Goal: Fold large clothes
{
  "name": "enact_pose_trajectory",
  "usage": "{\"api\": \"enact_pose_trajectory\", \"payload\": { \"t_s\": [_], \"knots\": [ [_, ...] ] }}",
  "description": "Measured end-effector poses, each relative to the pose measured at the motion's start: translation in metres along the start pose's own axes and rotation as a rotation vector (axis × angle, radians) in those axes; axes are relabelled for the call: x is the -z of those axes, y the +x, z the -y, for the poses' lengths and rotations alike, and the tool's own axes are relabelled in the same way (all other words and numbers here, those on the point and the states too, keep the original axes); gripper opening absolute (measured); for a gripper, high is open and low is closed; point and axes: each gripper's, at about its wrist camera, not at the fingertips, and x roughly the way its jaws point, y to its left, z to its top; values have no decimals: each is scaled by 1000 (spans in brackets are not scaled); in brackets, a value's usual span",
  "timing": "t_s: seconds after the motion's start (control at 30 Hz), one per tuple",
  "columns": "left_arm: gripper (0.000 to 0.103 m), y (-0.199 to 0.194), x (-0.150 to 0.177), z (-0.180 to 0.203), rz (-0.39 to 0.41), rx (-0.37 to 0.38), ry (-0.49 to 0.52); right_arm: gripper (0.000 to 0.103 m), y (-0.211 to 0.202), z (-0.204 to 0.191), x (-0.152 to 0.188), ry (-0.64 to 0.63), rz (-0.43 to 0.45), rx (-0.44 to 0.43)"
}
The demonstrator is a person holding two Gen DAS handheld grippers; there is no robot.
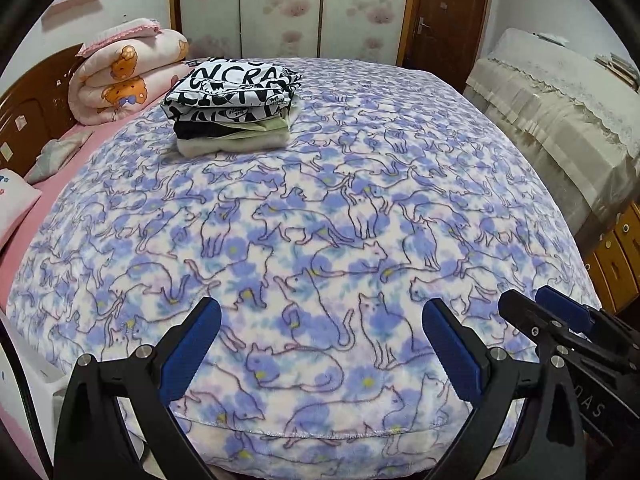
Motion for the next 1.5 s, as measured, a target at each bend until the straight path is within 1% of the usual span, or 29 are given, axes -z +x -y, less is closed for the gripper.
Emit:
{"api": "enact_pose_trajectory", "payload": {
  "t_s": [0.17, 0.53, 0.93, 1.23, 1.5],
  "knots": [
    [100, 1, 3, -2, -12, 2, -23, 53, 0, -1, 1, 12, -4, 3],
    [100, 6, 8, -1, -38, 4, -24, 53, 1, 0, 2, 22, 2, 21],
    [100, 6, 8, -1, -39, 0, -22, 53, 0, 1, 2, 21, 5, 22],
    [100, 1, 10, -1, -14, -19, -15, 53, 0, 0, 3, 26, 9, 20],
    [100, 0, 9, 0, -15, -22, -12, 53, 0, 1, 3, 25, 8, 20]
  ]
}}
